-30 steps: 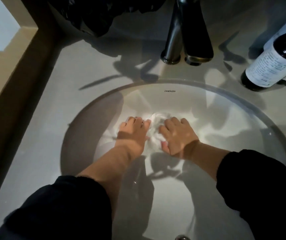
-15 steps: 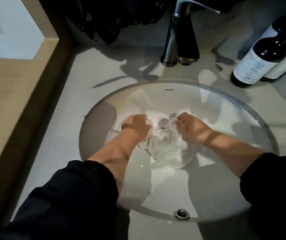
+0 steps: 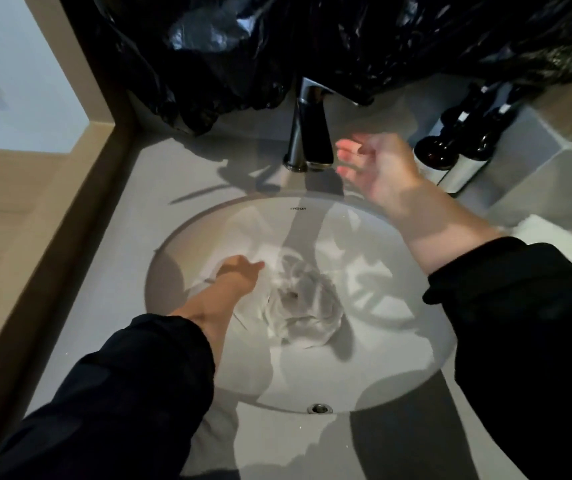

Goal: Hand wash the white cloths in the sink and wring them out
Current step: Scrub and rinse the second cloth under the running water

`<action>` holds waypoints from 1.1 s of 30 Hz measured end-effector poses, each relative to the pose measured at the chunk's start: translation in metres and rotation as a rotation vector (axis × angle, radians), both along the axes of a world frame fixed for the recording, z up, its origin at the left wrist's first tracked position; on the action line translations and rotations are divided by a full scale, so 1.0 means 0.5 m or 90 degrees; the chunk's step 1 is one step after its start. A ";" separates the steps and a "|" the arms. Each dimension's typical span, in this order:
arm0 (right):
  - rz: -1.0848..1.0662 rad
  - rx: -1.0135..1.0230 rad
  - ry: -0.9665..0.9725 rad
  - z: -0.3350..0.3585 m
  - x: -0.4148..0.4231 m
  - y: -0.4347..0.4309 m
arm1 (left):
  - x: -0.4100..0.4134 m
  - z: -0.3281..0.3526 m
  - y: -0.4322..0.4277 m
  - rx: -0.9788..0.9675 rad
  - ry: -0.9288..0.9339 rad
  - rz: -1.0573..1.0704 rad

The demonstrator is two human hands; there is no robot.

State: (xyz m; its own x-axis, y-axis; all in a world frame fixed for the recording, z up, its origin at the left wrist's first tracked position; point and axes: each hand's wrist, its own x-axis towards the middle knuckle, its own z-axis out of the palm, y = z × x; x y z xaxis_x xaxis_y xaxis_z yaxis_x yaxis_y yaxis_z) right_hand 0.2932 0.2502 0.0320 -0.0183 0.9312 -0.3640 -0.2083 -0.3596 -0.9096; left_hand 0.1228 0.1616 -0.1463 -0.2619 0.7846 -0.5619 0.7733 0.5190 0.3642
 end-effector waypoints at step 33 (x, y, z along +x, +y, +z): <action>0.507 -0.057 -0.709 -0.320 0.014 -0.077 | 0.010 -0.040 0.009 0.088 -0.001 -0.079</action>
